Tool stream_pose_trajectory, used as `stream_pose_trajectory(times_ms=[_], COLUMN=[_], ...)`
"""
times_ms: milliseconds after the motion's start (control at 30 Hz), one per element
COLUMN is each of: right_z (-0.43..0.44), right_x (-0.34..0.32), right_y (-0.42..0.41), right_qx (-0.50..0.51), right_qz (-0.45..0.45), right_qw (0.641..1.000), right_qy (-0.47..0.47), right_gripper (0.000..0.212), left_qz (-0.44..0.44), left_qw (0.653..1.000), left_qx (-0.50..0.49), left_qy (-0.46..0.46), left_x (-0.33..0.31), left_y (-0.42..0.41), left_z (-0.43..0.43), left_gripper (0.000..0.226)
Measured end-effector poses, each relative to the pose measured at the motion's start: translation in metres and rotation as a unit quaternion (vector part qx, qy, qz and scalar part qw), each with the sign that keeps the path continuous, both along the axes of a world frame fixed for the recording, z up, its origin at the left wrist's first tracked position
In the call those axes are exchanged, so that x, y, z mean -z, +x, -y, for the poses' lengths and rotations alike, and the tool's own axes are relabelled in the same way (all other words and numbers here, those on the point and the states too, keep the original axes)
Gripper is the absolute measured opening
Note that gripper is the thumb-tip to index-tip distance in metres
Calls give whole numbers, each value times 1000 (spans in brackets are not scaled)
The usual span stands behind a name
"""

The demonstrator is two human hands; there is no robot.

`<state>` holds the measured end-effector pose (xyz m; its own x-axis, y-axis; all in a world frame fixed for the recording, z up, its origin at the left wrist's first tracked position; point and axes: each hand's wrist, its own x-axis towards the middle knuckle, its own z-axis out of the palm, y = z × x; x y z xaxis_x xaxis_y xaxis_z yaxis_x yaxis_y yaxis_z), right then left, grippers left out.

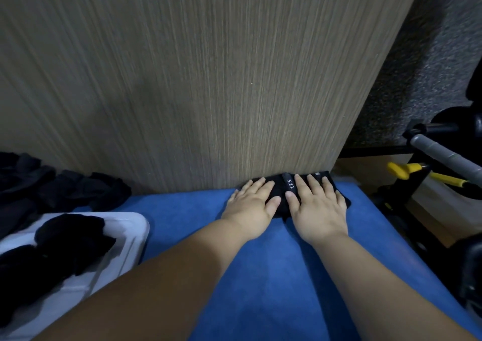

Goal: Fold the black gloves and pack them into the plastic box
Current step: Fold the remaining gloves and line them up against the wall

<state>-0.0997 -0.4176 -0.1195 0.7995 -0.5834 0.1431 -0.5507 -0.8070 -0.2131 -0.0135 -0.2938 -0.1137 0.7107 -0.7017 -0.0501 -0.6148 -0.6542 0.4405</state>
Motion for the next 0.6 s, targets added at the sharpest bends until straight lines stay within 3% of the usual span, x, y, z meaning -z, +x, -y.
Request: stream_pose_trajectory(times_ms=[233, 367, 533, 600], right_z=[-33, -92, -181, -215], right_x=[-18, -23, -22, -22], right_y=[-15, -16, -11, -7], right_qx=[-66, -136, -248, -269], right_qz=[190, 183, 148, 148], right_qw=[979, 974, 951, 941], right_qy=[-23, 12, 108, 143], right_gripper=[50, 45, 25, 27], left_qz=[23, 71, 124, 146], left_qw=[995, 986, 962, 945], left_qx=[-54, -120, -212, -255], left_qy=[-86, -96, -122, -142], left_x=[-28, -33, -33, -31], left_y=[-28, -47, -65, -64], left_z=[-91, -168, -259, -288], left_gripper=[43, 30, 46, 37])
